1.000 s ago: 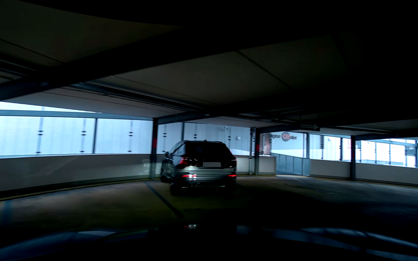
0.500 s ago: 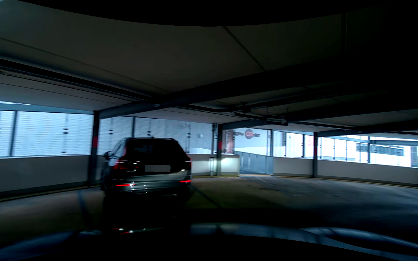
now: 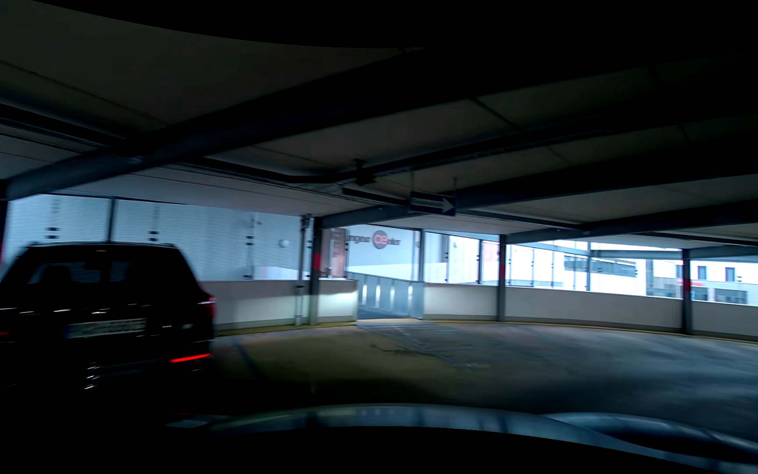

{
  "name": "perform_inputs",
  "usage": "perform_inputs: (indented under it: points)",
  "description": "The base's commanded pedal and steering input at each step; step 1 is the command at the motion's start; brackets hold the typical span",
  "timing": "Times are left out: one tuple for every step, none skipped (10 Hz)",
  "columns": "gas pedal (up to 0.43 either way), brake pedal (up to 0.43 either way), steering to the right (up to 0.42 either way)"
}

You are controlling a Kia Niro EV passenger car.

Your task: Follow the waypoints while adhering to traffic rules and regulations

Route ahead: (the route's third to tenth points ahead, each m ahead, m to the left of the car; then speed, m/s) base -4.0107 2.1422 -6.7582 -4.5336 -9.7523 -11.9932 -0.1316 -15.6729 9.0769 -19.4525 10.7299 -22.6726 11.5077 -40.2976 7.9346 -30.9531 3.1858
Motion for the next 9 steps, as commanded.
perform_inputs:
  points:
    - [0.067, 0.0, 0.488]
    - [0.067, 0.0, 0.488]
    - [0.067, 0.0, 0.488]
    - [0.067, 0.0, 0.488]
    - [0.067, 0.0, 0.488]
    - [0.067, 0.0, 0.488]
    - [0.067, 0.0, 0.488]
    - [0.067, 0.0, 0.488]
    - [0.067, 0.0, 0.488]
